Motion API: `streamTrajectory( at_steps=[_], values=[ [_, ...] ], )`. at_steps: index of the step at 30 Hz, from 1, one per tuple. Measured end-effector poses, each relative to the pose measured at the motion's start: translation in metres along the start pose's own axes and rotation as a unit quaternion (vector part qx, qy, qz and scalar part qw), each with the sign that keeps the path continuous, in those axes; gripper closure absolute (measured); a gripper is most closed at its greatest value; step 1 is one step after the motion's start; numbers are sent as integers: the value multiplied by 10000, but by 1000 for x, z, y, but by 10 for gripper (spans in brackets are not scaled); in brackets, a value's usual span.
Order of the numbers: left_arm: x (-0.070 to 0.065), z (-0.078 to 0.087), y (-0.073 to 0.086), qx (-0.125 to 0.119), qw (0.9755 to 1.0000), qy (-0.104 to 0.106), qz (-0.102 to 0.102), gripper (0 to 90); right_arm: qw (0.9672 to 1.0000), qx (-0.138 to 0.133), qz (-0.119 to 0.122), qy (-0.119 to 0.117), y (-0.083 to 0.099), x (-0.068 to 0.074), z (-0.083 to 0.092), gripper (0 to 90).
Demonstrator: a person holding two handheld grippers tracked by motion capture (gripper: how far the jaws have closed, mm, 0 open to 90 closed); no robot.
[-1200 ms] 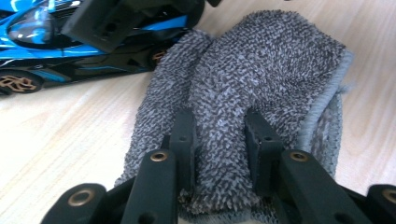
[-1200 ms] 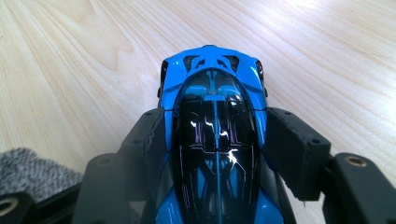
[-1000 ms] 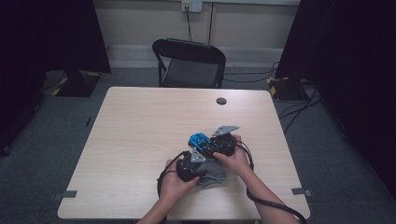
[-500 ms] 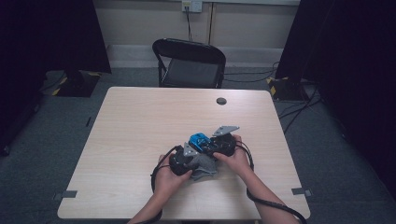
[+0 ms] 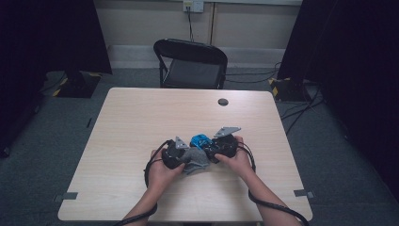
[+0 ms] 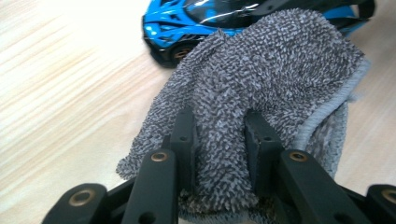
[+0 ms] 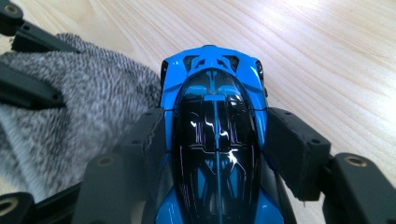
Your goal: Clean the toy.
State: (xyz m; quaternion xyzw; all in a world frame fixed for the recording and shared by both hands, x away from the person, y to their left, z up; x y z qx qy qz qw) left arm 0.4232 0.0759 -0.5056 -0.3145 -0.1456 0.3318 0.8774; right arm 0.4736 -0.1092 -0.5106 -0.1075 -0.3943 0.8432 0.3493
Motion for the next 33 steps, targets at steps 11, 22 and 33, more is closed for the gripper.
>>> streamTrajectory(
  at_steps=[11,22,33],
  values=[
    [11,-1,-2,64,9999,-66,80,689,10000,-10,15,4,0,0,0,393],
    [17,1,-1,145,9998,-85,128,690,10000,-6,22,9,0,0,0,393],
    [37,4,4,141,9982,-310,489,689,10000,-4,38,27,0,1,0,393]
  ],
)
Point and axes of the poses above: each handheld gripper's, and its own axes: z roughly backward along the jaws, y roughly out of its underside, x roughly to its left, the point moved 4 cm from there along -z, roughly forward along the jaws, and after that the axes turned 5 degrees about -z, right-handed, at the moved point
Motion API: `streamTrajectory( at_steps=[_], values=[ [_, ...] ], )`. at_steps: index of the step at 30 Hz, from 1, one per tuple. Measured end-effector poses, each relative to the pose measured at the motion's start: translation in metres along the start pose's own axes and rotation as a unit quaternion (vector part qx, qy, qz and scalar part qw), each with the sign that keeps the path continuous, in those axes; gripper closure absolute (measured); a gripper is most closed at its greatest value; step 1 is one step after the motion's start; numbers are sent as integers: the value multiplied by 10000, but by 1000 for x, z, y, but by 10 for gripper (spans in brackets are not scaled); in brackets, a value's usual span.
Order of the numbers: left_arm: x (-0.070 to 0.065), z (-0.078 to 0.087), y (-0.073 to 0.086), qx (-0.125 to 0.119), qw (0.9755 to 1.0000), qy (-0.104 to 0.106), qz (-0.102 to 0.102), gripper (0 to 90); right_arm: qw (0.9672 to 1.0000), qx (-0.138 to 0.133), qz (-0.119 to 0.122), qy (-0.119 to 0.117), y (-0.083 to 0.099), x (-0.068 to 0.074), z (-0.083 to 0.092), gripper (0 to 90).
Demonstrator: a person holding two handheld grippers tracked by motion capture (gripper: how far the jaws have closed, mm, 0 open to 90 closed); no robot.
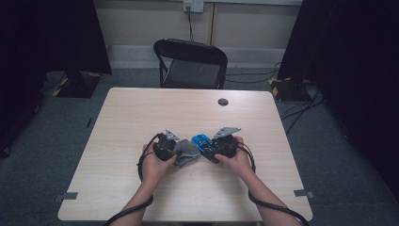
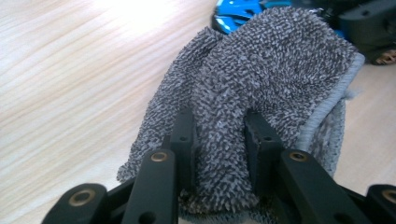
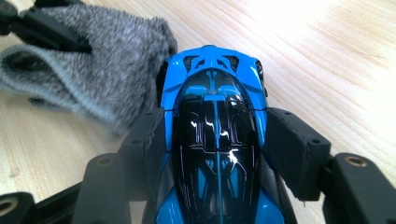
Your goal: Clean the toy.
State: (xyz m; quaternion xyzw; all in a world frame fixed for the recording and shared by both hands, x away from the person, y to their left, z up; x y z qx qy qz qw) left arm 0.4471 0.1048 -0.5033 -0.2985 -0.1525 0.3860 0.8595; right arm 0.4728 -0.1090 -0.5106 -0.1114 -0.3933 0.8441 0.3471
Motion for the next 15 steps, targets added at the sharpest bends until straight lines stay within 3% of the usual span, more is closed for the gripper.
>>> streamTrajectory(
  at_steps=[7,12,15],
  values=[
    [13,9,0,-103,9997,-71,224,689,10000,-2,9,6,0,0,0,393],
    [12,19,0,-164,9996,-63,241,689,10000,-59,0,-2,1,0,0,391],
    [8,28,0,-279,9994,51,215,689,10000,-55,21,14,1,0,0,391]
  ],
)
Point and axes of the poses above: each handheld gripper's, and its own axes: z roughly backward along the jaws, y roughly out of its underside, x roughly to its left, the point moved 4 cm from there along -z, roughly forward along the jaws, and after that the axes turned 5 degrees about -z, right-handed, at the moved point
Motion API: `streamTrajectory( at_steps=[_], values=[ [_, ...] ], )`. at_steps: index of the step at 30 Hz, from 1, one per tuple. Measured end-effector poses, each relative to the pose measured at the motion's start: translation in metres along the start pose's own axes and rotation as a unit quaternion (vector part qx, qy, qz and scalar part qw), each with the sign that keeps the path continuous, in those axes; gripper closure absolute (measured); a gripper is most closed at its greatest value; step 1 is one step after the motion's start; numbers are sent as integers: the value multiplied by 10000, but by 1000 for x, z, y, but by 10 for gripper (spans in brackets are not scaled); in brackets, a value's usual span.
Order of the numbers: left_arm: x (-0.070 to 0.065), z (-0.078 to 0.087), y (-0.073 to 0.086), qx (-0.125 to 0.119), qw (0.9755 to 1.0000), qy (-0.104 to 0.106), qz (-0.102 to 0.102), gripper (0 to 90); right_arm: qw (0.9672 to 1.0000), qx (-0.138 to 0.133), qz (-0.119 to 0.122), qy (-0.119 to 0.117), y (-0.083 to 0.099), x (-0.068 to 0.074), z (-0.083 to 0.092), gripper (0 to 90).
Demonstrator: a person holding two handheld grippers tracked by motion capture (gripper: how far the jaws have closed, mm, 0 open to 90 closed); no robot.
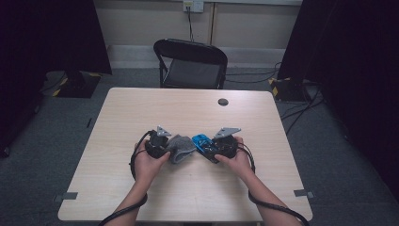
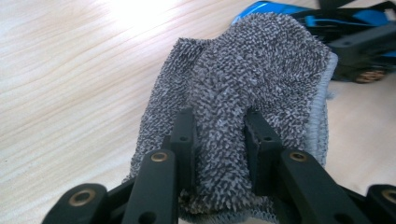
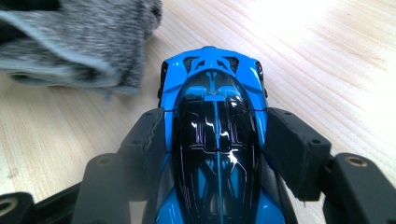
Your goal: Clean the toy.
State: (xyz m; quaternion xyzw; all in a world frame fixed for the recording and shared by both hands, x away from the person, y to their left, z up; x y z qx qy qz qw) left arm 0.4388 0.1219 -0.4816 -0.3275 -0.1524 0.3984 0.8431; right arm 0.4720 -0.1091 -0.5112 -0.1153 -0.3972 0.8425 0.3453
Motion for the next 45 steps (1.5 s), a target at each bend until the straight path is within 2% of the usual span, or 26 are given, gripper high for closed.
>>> streamTrajectory(
  at_steps=[3,5,7,8,13,14,15,16,19,20,21,22,25,26,31,35,37,38,39,41,42,43,45],
  values=[
    [-9,11,2,-112,9998,107,-93,689,10000,-24,-6,2,0,0,0,391],
    [-13,13,3,-156,9997,170,-58,689,10000,-31,-3,-3,0,0,0,391],
    [-20,17,4,-230,9993,270,-92,689,10000,-37,-24,0,1,0,0,391],
    [-29,20,5,-246,9989,358,-169,689,10000,-26,-19,1,1,0,0,392],
    [-45,26,10,-302,9982,442,-259,687,10000,-46,18,33,1,1,0,392],
    [-54,26,13,-273,9980,485,-306,687,10000,-51,5,38,0,1,0,393],
    [-54,26,13,-273,9980,485,-306,687,10000,-51,5,38,0,1,0,393],
    [-62,25,18,-188,9977,527,-392,687,10000,-43,-43,32,0,1,0,393],
    [-69,22,23,-92,9974,556,-448,687,9999,-62,-80,53,1,1,0,393],
    [-75,19,27,-3,9970,571,-521,687,9999,-54,-72,90,0,1,1,358],
    [-75,19,27,-3,9970,571,-521,687,9998,-75,-71,144,1,1,2,326],
    [-81,15,29,51,9968,598,-528,686,9998,-76,-88,167,1,0,2,319],
    [-86,12,31,74,9963,630,-571,685,9997,-107,-172,105,2,1,2,303],
    [-91,10,32,117,9958,677,-605,681,9998,-106,-109,98,3,1,4,289],
    [-96,6,33,146,9954,718,-624,642,9999,-12,55,94,2,3,8,281],
    [-96,6,30,9,9957,729,-565,495,9999,-61,79,18,0,5,14,280],
    [-95,8,29,-69,9957,723,-578,464,9999,-76,86,-9,-1,7,16,281],
    [-91,12,25,-210,9954,705,-608,445,9998,-124,105,-62,-2,9,19,282],
    [-91,12,25,-210,9954,705,-608,430,9998,-124,105,-62,-2,9,19,282],
    [-87,17,21,-363,9949,702,-628,405,9996,-177,144,-138,-3,13,24,297],
    [-81,23,16,-463,9948,631,-645,402,9996,-185,147,-184,-4,15,26,306],
    [-81,23,16,-463,9948,631,-645,401,9996,-185,147,-184,-4,15,26,306],
    [-68,26,12,-523,9958,526,-545,411,9991,-241,156,-296,-4,21,30,338]
  ],
)
Point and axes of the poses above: each handheld gripper's, and its own axes: z roughly backward along the jaws, y roughly out of its underside, x roughly to its left, the point moved 4 cm from there along -z, roughly forward along the jaws, and after that the axes turned 5 degrees about -z, right-handed, at the moved point
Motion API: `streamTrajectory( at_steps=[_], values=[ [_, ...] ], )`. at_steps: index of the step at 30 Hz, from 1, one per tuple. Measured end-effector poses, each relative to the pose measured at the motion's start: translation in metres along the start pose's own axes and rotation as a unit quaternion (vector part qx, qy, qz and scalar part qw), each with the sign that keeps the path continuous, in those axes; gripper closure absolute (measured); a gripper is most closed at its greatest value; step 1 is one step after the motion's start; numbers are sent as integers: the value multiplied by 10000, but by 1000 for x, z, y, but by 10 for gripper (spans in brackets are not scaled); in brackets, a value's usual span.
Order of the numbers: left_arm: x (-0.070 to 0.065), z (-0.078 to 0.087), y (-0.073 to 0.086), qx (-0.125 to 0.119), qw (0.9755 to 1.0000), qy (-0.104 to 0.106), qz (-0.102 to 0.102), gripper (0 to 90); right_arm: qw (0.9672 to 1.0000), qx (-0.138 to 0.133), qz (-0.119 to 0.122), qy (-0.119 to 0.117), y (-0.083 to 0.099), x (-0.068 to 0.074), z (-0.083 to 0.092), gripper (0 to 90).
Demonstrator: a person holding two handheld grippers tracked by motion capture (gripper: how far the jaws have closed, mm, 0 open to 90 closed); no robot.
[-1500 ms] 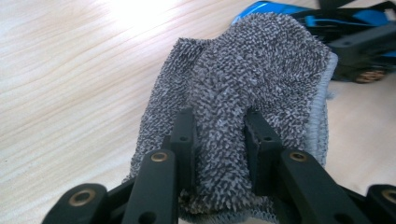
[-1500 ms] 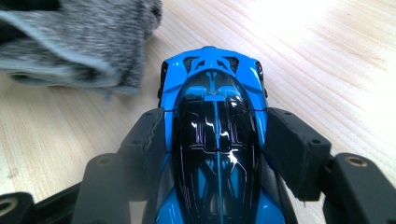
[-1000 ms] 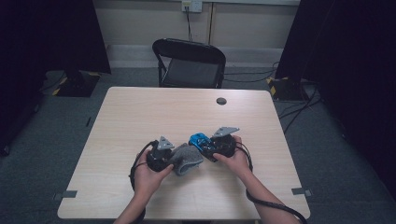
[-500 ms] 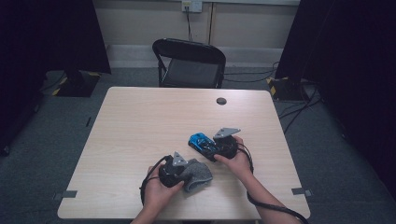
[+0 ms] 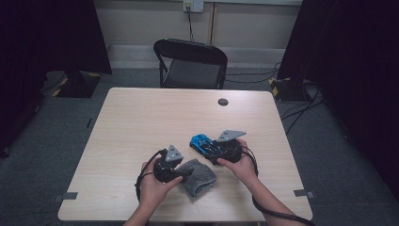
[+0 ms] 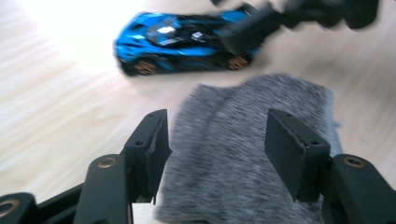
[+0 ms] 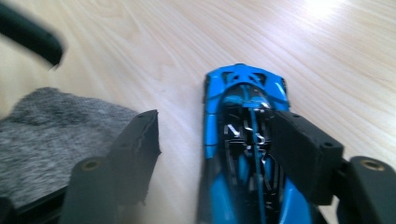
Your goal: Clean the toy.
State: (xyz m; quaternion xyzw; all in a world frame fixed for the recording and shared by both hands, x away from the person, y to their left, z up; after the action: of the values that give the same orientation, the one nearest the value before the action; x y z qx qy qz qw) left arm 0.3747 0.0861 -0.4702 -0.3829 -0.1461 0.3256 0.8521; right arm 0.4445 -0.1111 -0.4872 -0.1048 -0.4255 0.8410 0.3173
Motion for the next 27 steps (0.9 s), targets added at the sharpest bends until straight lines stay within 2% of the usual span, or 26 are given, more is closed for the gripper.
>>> streamTrajectory(
  at_steps=[2,3,4,8,9,11,13,17,18,20,21,22,23,24,26,27],
  values=[
    [5,0,0,-6,10000,-42,43,438,10000,-11,-4,-39,0,2,1,348],
    [14,-3,2,78,9998,-78,149,445,9999,-11,10,-108,1,6,3,364],
    [14,-3,2,78,9998,-78,149,444,9999,-11,10,-108,1,6,3,364],
    [24,-15,8,264,9993,-96,253,487,9994,-101,-16,-323,3,19,8,382],
    [26,-23,13,401,9987,-58,298,493,9993,-86,-16,-372,5,22,9,384],
    [27,-27,15,436,9986,-59,300,509,9991,-102,-10,-414,6,25,10,389],
    [28,-34,19,461,9981,30,399,535,9985,-121,-13,-537,11,35,12,398],
    [25,-38,20,563,9977,108,355,591,9975,-187,-25,-676,17,45,15,400],
    [24,-40,20,594,9973,217,386,668,9974,-148,6,-711,23,51,14,395],
    [23,-39,20,659,9968,258,365,760,9973,-107,36,-726,27,53,13,395],
    [22,-39,18,717,9968,189,283,788,9974,10,148,-710,35,58,9,395],
    [22,-39,18,717,9968,189,283,813,9974,10,148,-710,35,58,9,395],
    [22,-39,17,727,9970,122,233,832,9973,177,270,-659,43,60,4,394],
    [24,-39,16,759,9969,80,209,832,9973,177,270,-659,43,60,4,394],
    [28,-38,15,756,9969,-25,215,851,9970,235,288,-673,50,62,2,400],
    [35,-38,15,704,9970,-109,289,859,9970,283,344,-627,54,62,1,402]
  ],
)
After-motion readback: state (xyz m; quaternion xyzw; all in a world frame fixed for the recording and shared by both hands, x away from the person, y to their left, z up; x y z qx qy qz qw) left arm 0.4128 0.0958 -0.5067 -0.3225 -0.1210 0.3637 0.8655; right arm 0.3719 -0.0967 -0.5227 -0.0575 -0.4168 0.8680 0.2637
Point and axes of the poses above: each handheld gripper's, and its own axes: z roughly backward along the jaws, y roughly out of its underside, x roughly to its left, the point moved 4 cm from there along -z, roughly forward along the jaws, and after that the axes turned 5 degrees about -z, right-handed, at the moved point
